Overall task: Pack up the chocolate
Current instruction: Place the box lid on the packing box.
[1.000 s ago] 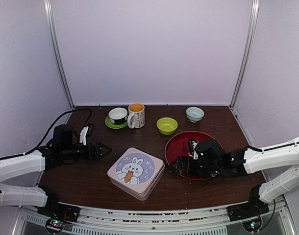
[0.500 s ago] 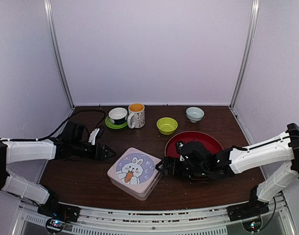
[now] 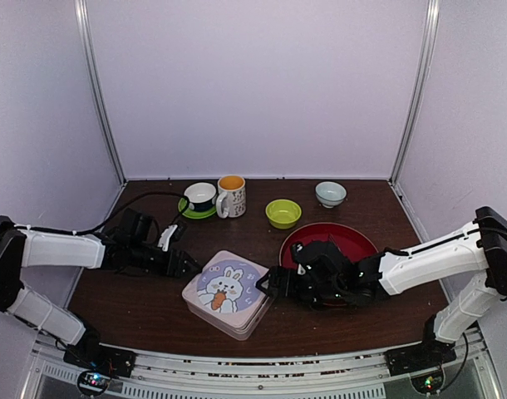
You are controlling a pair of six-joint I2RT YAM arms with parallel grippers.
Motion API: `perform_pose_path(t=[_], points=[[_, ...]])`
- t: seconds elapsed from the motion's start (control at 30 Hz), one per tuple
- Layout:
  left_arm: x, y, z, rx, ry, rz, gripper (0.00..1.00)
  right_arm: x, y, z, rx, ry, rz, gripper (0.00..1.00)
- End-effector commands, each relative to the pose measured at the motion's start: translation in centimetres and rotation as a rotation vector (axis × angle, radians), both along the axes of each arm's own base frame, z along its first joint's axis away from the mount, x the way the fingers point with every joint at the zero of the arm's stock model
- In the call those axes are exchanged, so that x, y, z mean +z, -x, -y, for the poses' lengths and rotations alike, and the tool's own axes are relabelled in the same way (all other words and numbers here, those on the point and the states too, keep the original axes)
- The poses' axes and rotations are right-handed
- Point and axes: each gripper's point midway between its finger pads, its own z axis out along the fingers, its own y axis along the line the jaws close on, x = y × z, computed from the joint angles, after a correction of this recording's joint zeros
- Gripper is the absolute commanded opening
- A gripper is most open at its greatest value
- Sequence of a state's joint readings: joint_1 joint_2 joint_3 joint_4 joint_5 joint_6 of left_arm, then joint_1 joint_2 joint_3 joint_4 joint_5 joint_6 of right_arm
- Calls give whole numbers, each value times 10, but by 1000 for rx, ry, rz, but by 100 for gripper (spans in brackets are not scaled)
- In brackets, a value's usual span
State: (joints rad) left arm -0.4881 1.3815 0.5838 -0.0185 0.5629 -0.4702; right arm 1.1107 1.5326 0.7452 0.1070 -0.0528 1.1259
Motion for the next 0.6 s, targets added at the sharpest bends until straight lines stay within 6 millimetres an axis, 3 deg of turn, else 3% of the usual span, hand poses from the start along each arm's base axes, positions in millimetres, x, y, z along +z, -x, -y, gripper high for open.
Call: perform_pose_path(t=[0.0, 0.3, 0.47, 0.57], points=[[12, -7, 12, -26, 36, 42, 60, 6, 0, -11, 13, -37, 2, 100], [10, -6, 15, -38, 38, 45, 60, 4, 2, -13, 21, -41, -5, 99], [8, -5, 20, -60, 51, 26, 46, 3, 3, -15, 24, -59, -17, 93], [6, -4, 21, -63, 50, 20, 45, 3, 5, -20, 39, -76, -29, 90]])
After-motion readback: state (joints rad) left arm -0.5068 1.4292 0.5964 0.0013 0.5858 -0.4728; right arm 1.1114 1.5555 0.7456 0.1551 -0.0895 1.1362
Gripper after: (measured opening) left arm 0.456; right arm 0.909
